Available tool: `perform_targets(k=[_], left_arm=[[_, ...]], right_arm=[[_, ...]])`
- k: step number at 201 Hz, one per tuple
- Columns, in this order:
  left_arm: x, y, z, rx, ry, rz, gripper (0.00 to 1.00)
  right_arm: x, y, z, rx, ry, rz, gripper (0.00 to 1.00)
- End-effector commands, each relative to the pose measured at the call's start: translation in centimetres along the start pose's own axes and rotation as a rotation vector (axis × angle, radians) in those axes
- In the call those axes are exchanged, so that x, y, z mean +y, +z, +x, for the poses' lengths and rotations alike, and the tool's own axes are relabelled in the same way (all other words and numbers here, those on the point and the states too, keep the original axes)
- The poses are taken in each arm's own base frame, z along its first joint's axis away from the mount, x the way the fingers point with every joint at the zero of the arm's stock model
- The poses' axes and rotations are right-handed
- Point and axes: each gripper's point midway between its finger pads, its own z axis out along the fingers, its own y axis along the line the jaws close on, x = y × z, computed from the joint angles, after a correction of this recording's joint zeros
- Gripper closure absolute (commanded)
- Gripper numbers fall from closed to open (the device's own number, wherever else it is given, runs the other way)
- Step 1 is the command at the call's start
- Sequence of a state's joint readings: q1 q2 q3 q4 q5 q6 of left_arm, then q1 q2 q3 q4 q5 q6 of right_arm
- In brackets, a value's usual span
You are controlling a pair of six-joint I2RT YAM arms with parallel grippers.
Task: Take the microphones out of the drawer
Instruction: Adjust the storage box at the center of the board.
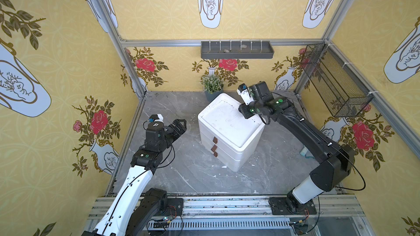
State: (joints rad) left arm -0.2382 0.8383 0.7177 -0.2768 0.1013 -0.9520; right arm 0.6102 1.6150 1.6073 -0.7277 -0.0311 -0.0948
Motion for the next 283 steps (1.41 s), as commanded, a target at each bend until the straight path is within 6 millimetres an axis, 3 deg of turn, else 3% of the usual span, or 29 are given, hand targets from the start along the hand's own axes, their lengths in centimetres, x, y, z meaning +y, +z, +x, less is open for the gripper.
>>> perform_targets(k=[1, 61, 122, 150, 172, 197, 200, 234, 283], left_arm=[[-0.7, 0.1, -0.5, -0.017, 0.004, 0.018, 0.00], [-1.7, 1.2, 0.9, 0.041, -0.020, 0.055, 0.00], [-6.4, 4.2, 3.9, 0.173, -0.120, 0.336, 0.02], [-8.5, 5.6, 5.2, 0.215, -0.179, 0.489, 0.10], [-10.4, 6.4, 6.3, 0.259, -0.235, 0.633, 0.28], [-11.1, 8.0, 7.7, 0.285, -0.326, 0.726, 0.44], [-11.6, 7.9, 8.8, 0.311, -0.328, 0.743, 0.46], [-12.5, 9.8, 11.8, 0.389, -0.399, 0.789, 0.49], [-12.1, 8.2, 11.0, 0.302, -0.370, 0.795, 0.45]], right_arm=[[-0.5, 1.0, 1.6, 0.051, 0.059, -0.017, 0.74], [-4.9, -1.1, 1.6, -0.016, 0.185, 0.052, 0.86], [-7.1, -3.3, 1.4, -0.038, 0.199, 0.140, 0.88], [-7.9, -3.8, 0.7, -0.059, 0.198, 0.189, 0.88], [-8.1, -3.1, 1.2, -0.054, 0.213, 0.202, 0.88], [-8.5, -2.7, 1.6, -0.068, 0.251, 0.222, 0.88], [-8.6, -2.7, 1.7, -0.071, 0.259, 0.227, 0.88], [-8.9, -3.0, 1.8, -0.099, 0.298, 0.250, 0.87], [-8.9, -2.9, 2.2, -0.083, 0.292, 0.252, 0.87]])
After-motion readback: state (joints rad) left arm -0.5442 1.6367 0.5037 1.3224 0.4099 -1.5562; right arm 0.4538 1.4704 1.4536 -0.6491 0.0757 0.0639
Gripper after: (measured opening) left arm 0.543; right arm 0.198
